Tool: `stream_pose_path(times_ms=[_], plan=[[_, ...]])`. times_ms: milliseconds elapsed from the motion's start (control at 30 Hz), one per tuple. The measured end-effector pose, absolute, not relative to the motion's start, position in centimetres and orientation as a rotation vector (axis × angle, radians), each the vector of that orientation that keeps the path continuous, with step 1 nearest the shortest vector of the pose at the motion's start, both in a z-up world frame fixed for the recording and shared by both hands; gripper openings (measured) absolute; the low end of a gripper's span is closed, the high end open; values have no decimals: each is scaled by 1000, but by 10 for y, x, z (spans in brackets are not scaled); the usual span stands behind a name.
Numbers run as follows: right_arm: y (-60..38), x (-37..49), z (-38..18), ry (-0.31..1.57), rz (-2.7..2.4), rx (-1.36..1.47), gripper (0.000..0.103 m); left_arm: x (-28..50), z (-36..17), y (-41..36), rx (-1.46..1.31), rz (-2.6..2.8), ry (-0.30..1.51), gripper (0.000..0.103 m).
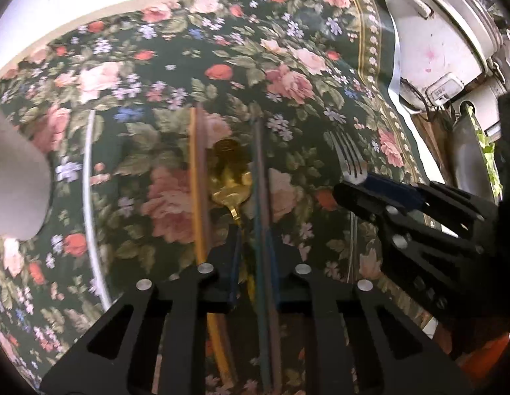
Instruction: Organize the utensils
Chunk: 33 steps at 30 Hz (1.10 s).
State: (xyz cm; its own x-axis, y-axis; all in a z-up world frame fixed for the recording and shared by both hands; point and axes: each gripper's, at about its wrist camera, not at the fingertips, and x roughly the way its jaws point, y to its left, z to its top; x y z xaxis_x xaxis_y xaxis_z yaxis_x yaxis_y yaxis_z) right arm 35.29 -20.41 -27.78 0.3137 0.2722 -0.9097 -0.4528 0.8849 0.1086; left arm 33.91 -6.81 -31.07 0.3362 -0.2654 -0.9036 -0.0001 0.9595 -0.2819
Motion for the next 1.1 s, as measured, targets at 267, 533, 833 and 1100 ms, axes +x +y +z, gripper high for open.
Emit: stream_pose_path(times_ms=[267,533,833,1100], plan=[[-214,355,-271,1145,470,-146,23,356,-323,-68,-297,-184,1238,10],[-214,354,-268,1134,486,-135,22,348,-313,-61,-334,-193,1188,4],[-210,351,-261,1109,501,-120,22,331,-284,-52,-328,-177,1114,3],[-207,338,-241,1055,516,-124,22,304,-252,-49,-294,-163,1018,3]])
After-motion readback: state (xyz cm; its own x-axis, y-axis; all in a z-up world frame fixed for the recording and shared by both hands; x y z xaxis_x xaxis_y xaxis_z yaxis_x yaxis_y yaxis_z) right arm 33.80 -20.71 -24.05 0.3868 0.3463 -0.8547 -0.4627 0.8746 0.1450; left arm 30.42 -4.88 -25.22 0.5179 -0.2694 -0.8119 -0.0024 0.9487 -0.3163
